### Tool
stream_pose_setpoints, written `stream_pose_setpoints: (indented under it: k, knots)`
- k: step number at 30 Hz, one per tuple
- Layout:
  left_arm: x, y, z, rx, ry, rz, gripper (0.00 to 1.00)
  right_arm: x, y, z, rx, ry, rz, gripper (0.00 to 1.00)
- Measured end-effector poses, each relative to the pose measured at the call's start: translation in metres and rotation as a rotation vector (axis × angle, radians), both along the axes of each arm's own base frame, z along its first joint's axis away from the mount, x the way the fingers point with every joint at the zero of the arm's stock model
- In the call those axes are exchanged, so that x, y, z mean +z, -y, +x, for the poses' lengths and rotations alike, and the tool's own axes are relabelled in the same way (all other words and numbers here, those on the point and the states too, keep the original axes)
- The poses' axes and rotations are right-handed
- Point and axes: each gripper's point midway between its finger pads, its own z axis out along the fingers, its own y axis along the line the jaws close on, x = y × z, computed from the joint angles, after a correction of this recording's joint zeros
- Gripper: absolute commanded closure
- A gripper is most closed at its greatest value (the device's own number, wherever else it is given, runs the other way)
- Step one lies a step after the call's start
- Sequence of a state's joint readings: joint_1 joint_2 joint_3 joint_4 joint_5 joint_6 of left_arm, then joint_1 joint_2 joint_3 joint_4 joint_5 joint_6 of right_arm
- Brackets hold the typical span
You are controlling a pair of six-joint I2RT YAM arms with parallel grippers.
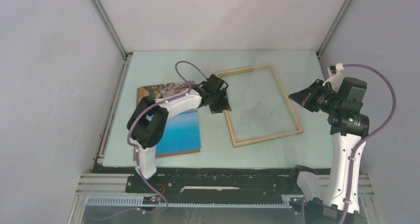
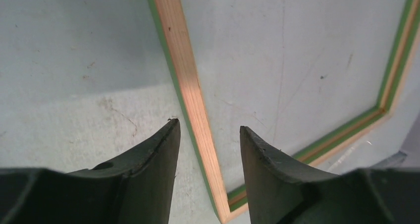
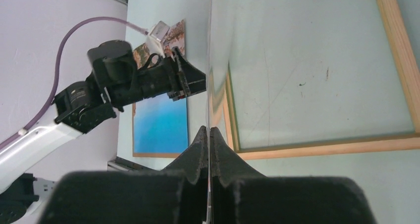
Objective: Put the photo into the frame
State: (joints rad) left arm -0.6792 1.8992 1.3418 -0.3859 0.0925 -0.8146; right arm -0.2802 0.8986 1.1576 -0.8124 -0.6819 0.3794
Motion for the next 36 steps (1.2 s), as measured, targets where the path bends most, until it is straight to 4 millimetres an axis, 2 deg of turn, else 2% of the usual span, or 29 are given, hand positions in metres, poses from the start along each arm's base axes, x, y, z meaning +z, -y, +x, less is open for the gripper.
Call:
stream_pose_setpoints:
  k: [5,10,15,18,21,25,26,27,29,30,32,36]
  knots:
    - [-0.019,0.003,0.009,0.002,-0.022,0.064,0.55,0.010,0.001,-0.007,0.000,0.002,-0.030,1.00]
    - [-0.033,0.005,0.014,-0.039,-0.045,0.117,0.56,0.016,-0.001,-0.014,0.006,0.007,-0.042,1.00]
    - [-0.043,0.002,0.012,-0.101,-0.072,0.169,0.77,0.015,-0.005,-0.020,0.036,0.001,-0.035,1.00]
    - [-0.043,-0.001,0.011,-0.131,-0.070,0.177,0.83,0.013,-0.010,-0.023,0.059,-0.010,-0.036,1.00]
    - [-0.044,-0.011,0.009,-0.143,-0.068,0.186,0.88,0.010,-0.021,-0.027,0.116,-0.019,-0.043,1.00]
    - [-0.043,-0.039,0.003,-0.139,-0.090,0.207,0.87,0.003,-0.039,-0.029,0.206,-0.050,-0.040,1.00]
    - [-0.043,-0.045,0.001,-0.144,-0.096,0.212,0.85,0.001,-0.042,-0.029,0.228,-0.059,-0.035,1.00]
    - [-0.043,-0.051,0.000,-0.144,-0.100,0.214,0.78,-0.001,-0.047,-0.028,0.250,-0.071,-0.025,1.00]
    - [-0.043,-0.059,-0.002,-0.150,-0.107,0.216,0.55,-0.003,-0.052,-0.025,0.284,-0.087,-0.004,1.00]
    - [-0.043,-0.063,-0.005,-0.155,-0.111,0.218,0.47,-0.004,-0.055,-0.023,0.304,-0.093,0.010,1.00]
    - [-0.044,-0.070,-0.015,-0.177,-0.132,0.221,0.37,-0.004,-0.059,-0.018,0.331,-0.096,0.035,1.00]
    - [-0.039,-0.081,-0.031,-0.211,-0.172,0.225,0.24,-0.012,-0.066,-0.008,0.377,-0.102,0.083,1.00]
